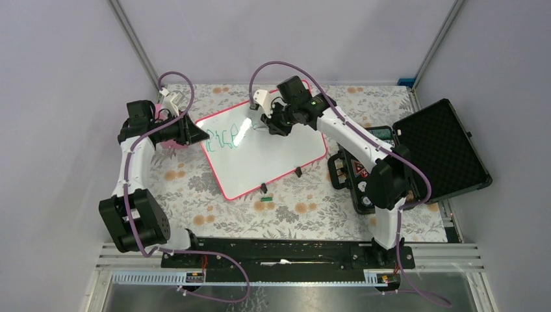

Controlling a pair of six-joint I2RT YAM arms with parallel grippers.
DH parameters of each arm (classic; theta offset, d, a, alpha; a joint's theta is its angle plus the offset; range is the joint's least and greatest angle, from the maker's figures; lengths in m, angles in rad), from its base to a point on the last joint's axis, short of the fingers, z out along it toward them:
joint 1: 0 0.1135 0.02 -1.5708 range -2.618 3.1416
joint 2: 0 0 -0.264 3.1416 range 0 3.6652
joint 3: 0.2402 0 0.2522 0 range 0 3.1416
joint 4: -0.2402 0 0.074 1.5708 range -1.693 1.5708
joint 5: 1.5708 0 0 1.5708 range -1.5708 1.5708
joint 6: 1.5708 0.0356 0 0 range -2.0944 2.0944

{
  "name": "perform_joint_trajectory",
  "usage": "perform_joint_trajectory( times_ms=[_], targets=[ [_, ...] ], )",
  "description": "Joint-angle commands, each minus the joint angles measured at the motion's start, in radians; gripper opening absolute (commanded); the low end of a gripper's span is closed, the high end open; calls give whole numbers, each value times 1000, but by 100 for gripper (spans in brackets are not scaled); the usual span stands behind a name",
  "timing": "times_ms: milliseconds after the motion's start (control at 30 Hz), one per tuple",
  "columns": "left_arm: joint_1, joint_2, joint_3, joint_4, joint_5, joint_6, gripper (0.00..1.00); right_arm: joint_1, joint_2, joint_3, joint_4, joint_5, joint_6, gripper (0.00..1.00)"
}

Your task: Write a sentence on the whiteboard

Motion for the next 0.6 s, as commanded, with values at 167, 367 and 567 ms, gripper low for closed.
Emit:
perform_joint_trajectory(
  times_ms=[167, 367, 567],
  targets=[
    [-15, -32, 5, 50, -29, 74, 0, 0, -57, -51, -1, 16, -20, 0],
    [-15, -36, 2, 50, -32, 75, 0, -2, -62, -58, -1, 55, -35, 0],
    [-15, -37, 4, 50, -31, 74, 0, -9, -64, -44, 0, 76, -43, 0]
  ],
)
